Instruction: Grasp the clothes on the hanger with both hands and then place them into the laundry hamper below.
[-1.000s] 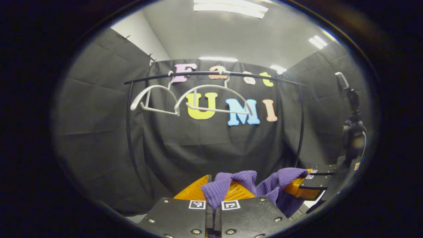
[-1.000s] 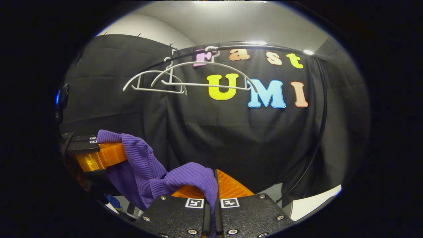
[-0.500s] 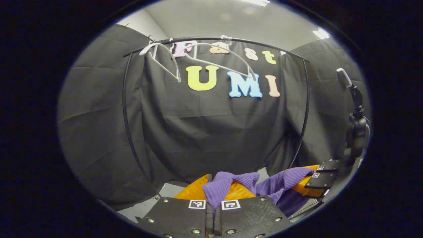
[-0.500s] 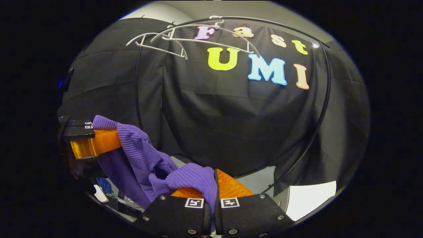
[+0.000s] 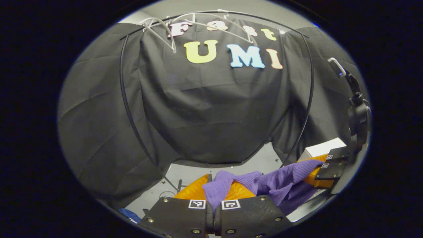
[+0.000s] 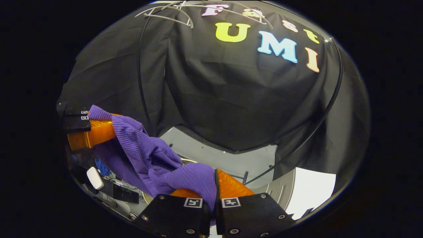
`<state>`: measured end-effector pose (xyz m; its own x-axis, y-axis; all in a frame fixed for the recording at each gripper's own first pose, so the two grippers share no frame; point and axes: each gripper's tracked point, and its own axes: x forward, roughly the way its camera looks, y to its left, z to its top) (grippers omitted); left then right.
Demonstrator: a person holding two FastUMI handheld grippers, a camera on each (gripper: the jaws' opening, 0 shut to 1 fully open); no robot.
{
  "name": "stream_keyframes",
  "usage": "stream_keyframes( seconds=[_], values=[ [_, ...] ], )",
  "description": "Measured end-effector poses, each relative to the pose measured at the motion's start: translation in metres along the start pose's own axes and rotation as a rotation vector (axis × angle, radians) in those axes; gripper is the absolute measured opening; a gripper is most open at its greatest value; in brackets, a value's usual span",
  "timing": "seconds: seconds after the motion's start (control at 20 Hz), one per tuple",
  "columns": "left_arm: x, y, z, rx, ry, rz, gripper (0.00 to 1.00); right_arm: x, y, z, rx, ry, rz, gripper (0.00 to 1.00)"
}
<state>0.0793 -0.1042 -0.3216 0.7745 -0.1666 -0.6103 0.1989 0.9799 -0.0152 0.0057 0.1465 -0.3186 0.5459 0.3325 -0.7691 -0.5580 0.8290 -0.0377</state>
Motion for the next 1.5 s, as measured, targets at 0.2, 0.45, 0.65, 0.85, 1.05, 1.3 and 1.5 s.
stream_keyframes(
  seconds=[0.2,0.45,0.65,0.85,1.05,1.3,1.5],
  values=[
    [0.003,0.004,-0.041,0.014,0.101,0.001,0.05,0.008,0.021,-0.031,-0.014,0.091,0.040,0.15],
    [-0.004,0.018,-0.041,-0.039,0.087,0.019,0.61,0.008,0.021,-0.029,-0.004,0.090,0.025,0.72],
    [-0.013,0.039,-0.032,-0.047,0.049,0.062,0.94,-0.002,0.016,-0.015,0.028,0.048,-0.006,0.94],
    [-0.036,0.047,0.004,-0.044,-0.031,0.070,0.94,-0.029,0.015,0.013,0.070,-0.041,-0.004,0.95],
    [-0.073,0.054,0.066,-0.026,-0.164,0.068,0.94,-0.064,0.001,0.052,0.094,-0.179,-0.047,0.95],
    [-0.128,0.062,0.141,-0.038,-0.323,0.067,1.00,-0.119,-0.025,0.095,0.148,-0.323,-0.112,0.95],
    [-0.166,0.068,0.190,-0.043,-0.422,0.068,1.00,-0.166,-0.051,0.126,0.182,-0.432,-0.164,0.95]
  ],
)
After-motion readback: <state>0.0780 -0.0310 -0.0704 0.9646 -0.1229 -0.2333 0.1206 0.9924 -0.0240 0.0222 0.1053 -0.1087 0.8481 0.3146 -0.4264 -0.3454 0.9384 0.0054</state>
